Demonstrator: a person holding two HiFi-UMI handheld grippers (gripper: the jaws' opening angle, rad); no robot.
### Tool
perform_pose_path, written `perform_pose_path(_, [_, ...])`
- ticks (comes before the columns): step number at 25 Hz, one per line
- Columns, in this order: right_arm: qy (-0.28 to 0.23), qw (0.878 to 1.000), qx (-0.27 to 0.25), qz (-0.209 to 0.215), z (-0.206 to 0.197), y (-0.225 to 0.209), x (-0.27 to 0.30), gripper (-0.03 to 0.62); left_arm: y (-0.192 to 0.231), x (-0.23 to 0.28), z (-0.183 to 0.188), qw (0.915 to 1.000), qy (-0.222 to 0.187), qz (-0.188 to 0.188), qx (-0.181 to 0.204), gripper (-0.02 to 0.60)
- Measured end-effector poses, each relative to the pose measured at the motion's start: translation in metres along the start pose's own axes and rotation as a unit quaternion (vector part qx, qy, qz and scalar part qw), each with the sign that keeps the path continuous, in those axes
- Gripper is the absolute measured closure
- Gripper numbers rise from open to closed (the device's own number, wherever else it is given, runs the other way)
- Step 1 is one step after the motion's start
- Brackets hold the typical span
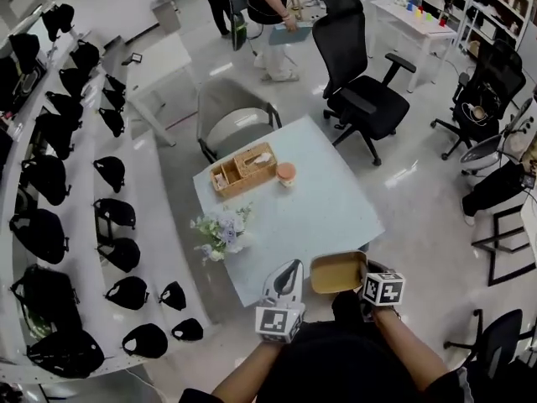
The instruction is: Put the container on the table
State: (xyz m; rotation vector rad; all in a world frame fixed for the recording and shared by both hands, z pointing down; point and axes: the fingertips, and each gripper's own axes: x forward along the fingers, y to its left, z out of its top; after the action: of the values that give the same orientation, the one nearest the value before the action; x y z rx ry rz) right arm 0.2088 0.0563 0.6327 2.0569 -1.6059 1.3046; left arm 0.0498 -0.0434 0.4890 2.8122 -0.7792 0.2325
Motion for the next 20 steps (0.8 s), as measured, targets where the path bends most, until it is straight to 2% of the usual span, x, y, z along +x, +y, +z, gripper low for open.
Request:
perform_pose_path(4, [0.014,0.999,-0.026,0.026,0.038,-0.018,0.015,0.588,0.002,0.034,0.003,0.9987,0.001,0.046,-0.020,0.572])
perform_pose_path(7, [0.023,0.998,-0.035,0.038,0.057,-0.032,0.025,0.588,-0.002,0.055,0.011,0.9978,-0.001,0.061,-0.027,0.572])
perform_pose_path(15, [0.064,0.994,-0.046,0.072,0.070,-0.061,0.060,0.588,-0.001,0.094,0.029,0.9944,-0.004,0.104,-0.018,0.572])
perform_pose_path(20, [0.068,0.993,-0.044,0.090,0.090,-0.078,0.071,0.589,0.000,0.111,0.028,0.9907,0.005,0.134,-0.025,0.572])
